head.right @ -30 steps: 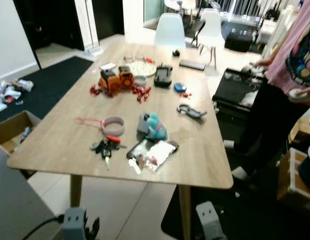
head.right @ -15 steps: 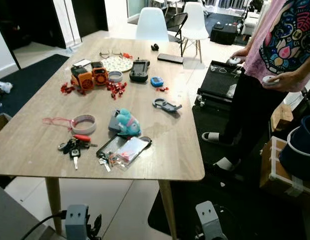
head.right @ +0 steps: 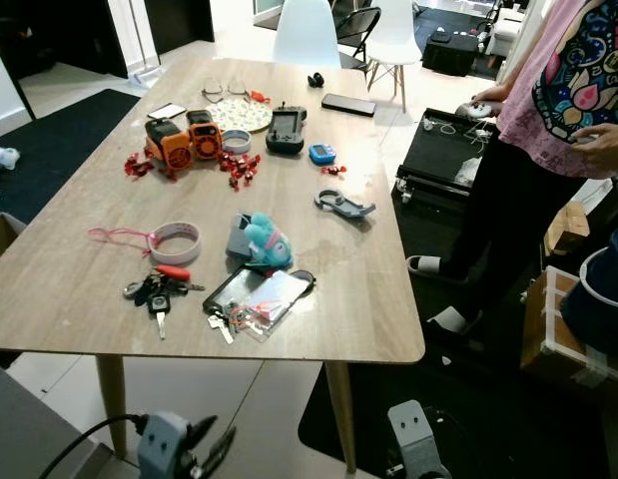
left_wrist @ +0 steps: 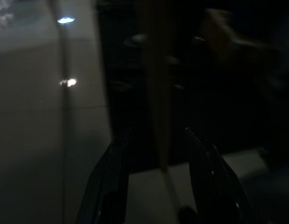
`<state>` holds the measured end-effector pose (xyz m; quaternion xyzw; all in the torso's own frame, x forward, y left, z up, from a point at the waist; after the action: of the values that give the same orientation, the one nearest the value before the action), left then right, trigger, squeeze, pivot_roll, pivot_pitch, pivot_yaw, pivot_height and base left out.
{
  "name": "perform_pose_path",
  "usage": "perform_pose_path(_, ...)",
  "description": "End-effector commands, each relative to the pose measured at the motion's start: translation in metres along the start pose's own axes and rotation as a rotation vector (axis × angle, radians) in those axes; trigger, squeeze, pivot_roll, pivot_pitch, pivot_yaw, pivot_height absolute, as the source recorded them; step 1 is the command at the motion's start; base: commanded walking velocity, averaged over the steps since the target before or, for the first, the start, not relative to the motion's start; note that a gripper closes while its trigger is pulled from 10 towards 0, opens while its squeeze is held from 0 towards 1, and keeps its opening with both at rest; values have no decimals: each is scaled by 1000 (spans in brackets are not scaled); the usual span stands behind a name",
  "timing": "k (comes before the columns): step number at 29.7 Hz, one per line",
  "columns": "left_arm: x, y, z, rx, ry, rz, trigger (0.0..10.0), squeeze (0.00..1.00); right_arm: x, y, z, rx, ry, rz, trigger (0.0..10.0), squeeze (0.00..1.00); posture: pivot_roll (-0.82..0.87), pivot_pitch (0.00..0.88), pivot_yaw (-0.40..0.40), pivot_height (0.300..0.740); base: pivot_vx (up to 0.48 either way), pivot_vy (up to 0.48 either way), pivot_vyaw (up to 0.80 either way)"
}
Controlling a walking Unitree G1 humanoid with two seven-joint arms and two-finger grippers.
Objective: Hang keys on a hook
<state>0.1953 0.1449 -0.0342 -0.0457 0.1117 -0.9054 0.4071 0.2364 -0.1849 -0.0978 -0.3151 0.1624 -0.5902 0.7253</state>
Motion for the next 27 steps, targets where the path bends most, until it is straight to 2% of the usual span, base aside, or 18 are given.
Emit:
perform_pose_path(1,7,-11,5,11,43,-85,10000,0,3,-3,-8,-22,2,-7,10000,0,64,69,-72,740,0,0,0)
perform_pose_path(4,6,-21,17,51,34,-122,10000,0,4,-3,-8,-22,0,-7,10000,0,66,66,-74,740,0,0,0)
perform_pose_path(6,5,-29,35,83,46,-183,10000,0,5,-3,-7,-21,-5,-5,10000,0,69,64,-80,740,0,0,0)
perform_pose_path(10,7,-33,54,119,59,-256,10000,0,6,-3,-6,-20,-9,-4,10000,0,69,62,-80,740,0,0,0)
perform_pose_path(11,8,-29,83,197,43,-293,10000,0,6,-2,-5,-19,-10,-4,10000,0,65,64,-80,740,0,0,0)
perform_pose_path(15,8,-15,129,322,28,-317,10000,0,8,-2,-5,-19,-10,-6,10000,0,68,67,-81,740,0,0,0)
perform_pose_path(16,9,-7,147,366,41,-322,10000,0,7,-2,-5,-21,-11,-6,10000,0,68,68,-81,740,0,0,0)
perform_pose_path(19,10,16,179,453,17,-285,10000,0,6,-2,-6,-21,-9,-5,10000,0,67,70,-82,740,0,0,0)
perform_pose_path(20,8,25,184,449,-4,-254,10000,0,6,-2,-5,-21,-8,-5,10000,0,65,73,-79,740,0,0,0)
perform_pose_path(21,8,25,184,449,-4,-254,10000,0,6,-2,-5,-21,-8,-5,10000,0,65,73,-79,740,0,0,0)
perform_pose_path(22,2,39,188,434,10,-182,10000,0,6,-2,-5,-21,-6,-6,10000,0,65,74,-80,740,0,0,0)
perform_pose_path(23,2,39,188,434,10,-182,10000,0,6,-2,-5,-21,-6,-6,10000,0,65,74,-80,740,0,0,0)
perform_pose_path(24,-1,44,189,423,31,-150,10000,0,6,-2,-5,-21,-5,-6,10000,0,65,74,-79,740,0,0,0)
perform_pose_path(25,-10,60,187,382,92,-38,10000,0,5,-2,-5,-21,-3,-5,10000,0,64,76,-77,740,0,0,0)
perform_pose_path(27,-13,64,187,372,105,-5,10000,0,5,-2,-5,-20,-2,-6,10000,0,64,76,-77,740,0,0,0)
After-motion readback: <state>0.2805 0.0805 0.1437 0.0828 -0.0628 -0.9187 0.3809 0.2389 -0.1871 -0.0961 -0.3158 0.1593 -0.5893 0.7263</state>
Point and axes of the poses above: a point about 5 cm out from each wrist's last joint towards the gripper, its own y axis pointing out of the wrist towards the gripper, its own z axis along the axis of the wrist's last joint, x = y × z, the point moved 5 cm from there along y, pointing out of the wrist towards the gripper, and after that the axes turned 1 degree about y, right-handed, at the moved point
